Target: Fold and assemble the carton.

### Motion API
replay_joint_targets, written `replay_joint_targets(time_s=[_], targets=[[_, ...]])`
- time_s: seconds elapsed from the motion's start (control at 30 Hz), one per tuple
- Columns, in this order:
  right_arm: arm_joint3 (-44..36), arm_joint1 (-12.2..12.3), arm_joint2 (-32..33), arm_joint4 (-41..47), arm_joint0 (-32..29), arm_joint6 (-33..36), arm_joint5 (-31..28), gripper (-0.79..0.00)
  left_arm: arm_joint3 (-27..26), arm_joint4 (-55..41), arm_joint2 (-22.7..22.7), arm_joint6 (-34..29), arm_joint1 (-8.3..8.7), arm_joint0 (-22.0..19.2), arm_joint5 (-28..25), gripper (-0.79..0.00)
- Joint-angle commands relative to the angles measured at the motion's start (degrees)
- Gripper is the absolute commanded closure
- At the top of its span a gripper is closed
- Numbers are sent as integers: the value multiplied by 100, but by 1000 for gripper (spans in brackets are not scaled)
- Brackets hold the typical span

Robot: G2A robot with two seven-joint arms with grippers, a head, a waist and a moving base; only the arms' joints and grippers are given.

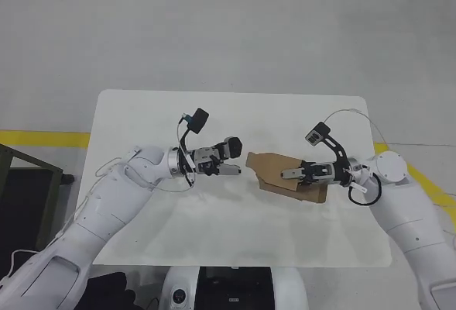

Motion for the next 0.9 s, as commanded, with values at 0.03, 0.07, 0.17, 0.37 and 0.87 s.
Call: replay_joint_targets(time_s=[0.03, 0.07, 0.17, 0.37, 0.87], targets=[[9, -10, -50, -169, 15, -39, -39, 0, -266, -183, -143, -266, 77, 84, 342, -785], [-4, -16, -66, -208, 21, -58, -58, 0, -350, -276, -143, -404, 94, 107, 514, -785], [-81, -26, -106, -389, 38, -151, -84, 0, -471, -479, -116, -807, 124, 87, 1010, -785], [-247, -17, -81, -507, -12, -232, -1, 0, -429, -440, -26, -1100, 103, -67, 1465, -785], [-731, 24, 64, -548, -198, -229, 39, 0, -128, -287, 171, -1118, 11, -127, 1809, -785]])
